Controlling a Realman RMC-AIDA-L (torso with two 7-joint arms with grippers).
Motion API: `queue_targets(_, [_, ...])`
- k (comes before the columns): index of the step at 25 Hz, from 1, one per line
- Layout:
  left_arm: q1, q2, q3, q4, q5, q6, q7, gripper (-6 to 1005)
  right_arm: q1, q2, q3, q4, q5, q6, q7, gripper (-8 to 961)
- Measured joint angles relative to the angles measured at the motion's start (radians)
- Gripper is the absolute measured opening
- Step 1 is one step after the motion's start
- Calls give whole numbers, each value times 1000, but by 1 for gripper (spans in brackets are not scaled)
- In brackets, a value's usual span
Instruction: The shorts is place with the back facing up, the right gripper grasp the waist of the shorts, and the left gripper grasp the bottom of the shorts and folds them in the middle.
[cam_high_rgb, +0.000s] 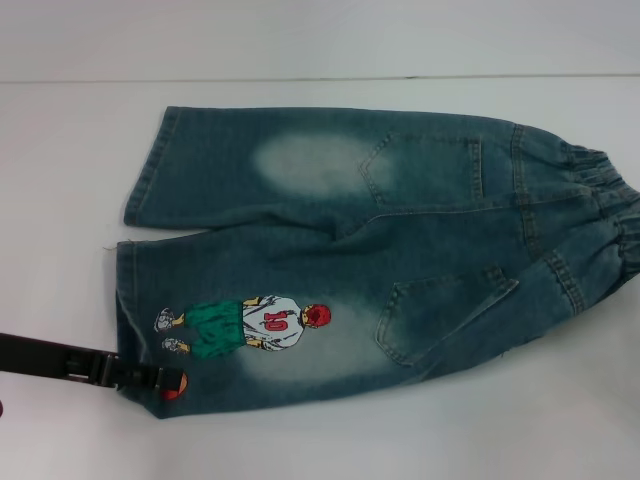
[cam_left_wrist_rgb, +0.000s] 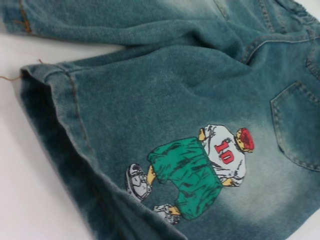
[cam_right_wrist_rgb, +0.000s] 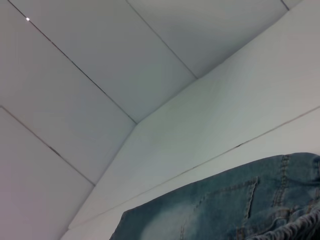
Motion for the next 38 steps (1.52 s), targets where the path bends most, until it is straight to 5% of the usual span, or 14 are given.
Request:
queue_targets(5, [10, -7, 35, 18, 3, -17, 0, 748, -3, 0, 0, -1, 0, -7, 0, 145])
queue_targets(18, [12, -10, 57, 43, 2, 2, 2, 163, -9, 0, 2, -3, 0, -16, 0, 155])
queue_targets(29, [3, 1, 35, 50, -27, 3, 8, 46, -11, -1, 11, -4, 5, -26, 5, 163])
queue_targets(38, [-3, 49, -18, 9, -183, 0, 36, 47, -10, 5, 93, 7, 48, -43, 29, 170])
